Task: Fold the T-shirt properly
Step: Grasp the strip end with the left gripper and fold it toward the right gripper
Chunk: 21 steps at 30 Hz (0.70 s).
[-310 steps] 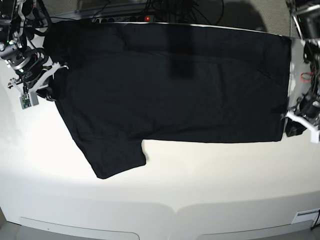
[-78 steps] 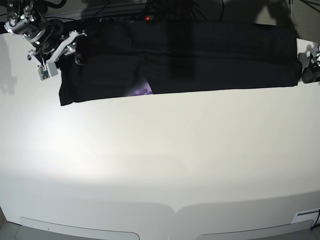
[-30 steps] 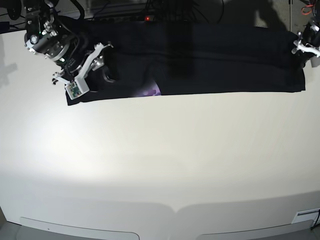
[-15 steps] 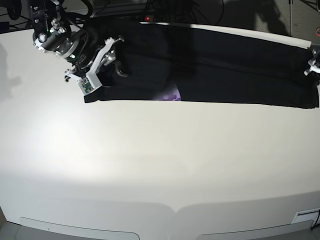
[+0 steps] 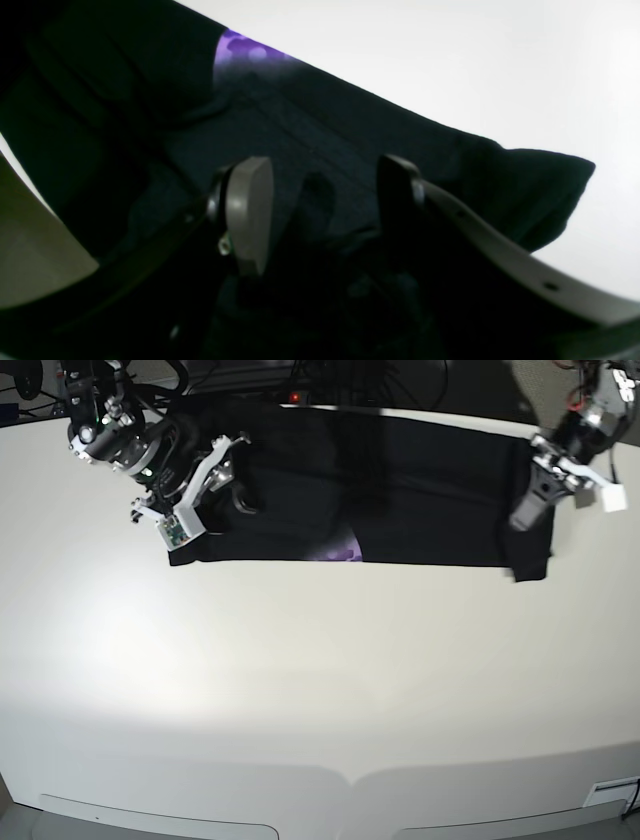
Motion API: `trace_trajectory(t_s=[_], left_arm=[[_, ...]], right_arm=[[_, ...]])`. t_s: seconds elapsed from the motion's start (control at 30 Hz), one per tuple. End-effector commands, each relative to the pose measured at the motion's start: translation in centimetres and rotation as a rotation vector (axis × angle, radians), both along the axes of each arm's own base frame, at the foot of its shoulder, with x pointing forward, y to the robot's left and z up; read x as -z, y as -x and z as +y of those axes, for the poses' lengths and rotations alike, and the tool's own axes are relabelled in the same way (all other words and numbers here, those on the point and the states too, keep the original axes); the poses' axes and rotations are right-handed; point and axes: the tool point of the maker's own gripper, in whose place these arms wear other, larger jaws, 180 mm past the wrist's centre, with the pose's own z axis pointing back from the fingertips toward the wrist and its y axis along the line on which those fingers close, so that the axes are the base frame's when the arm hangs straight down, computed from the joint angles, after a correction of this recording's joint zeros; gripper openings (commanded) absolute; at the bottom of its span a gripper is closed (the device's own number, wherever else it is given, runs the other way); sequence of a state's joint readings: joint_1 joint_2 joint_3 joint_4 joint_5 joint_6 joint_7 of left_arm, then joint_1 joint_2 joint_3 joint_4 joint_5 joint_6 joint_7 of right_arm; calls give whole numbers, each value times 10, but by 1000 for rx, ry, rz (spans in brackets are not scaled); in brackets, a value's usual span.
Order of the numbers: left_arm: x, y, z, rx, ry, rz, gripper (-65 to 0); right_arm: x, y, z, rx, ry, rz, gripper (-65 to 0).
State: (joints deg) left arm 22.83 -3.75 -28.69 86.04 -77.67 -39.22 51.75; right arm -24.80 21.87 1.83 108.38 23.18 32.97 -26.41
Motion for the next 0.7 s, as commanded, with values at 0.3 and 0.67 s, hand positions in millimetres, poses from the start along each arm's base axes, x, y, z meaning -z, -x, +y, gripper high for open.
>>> trace_trajectory(t_s=[0.3, 0.67], left_arm=[[18, -10, -72, 98, -130, -29, -650], [4, 2, -141, 268, 15, -48, -397]], right_arm=[[-10, -4, 1, -4, -15, -31, -316], [-10, -4, 1, -3, -15, -32, -316]])
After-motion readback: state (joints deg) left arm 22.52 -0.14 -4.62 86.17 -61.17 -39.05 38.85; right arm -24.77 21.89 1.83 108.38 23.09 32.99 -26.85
